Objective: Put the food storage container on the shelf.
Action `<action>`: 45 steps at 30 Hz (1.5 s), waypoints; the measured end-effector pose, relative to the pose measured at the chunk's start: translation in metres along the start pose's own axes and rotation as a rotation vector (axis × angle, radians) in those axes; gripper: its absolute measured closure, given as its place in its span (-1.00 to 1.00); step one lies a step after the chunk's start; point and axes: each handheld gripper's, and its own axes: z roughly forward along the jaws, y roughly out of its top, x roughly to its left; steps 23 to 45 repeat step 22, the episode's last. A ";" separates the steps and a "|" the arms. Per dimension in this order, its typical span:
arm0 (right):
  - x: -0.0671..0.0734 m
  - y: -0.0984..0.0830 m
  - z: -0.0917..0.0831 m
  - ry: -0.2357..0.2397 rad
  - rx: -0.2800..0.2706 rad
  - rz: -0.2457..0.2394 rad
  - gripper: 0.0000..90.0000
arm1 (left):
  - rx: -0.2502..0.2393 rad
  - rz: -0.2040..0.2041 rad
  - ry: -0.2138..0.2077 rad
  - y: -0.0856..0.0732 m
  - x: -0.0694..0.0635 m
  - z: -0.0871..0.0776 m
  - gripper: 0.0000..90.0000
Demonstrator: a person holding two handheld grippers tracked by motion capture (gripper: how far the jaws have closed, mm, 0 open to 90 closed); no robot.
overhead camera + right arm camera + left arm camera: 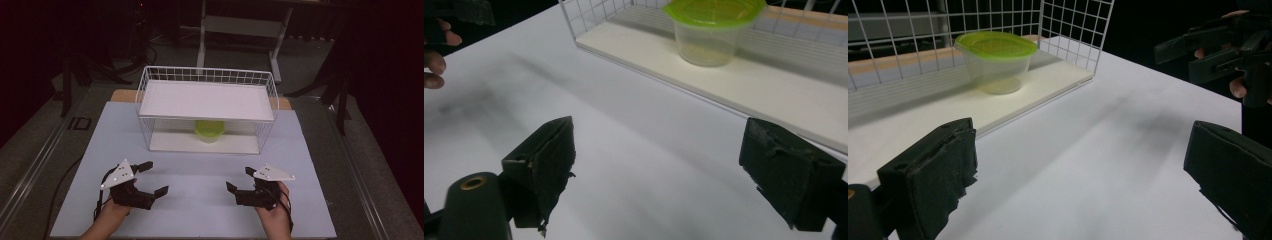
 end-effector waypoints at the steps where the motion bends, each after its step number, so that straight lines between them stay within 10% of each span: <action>1: -0.001 -0.002 -0.002 -0.001 0.000 0.002 -0.67 | 0.002 0.007 0.002 -0.001 0.000 0.000 -0.97; 45: -0.021 -0.020 -0.002 -0.031 0.008 -0.010 -0.67 | -0.014 0.005 0.033 -0.003 0.002 -0.006 -0.97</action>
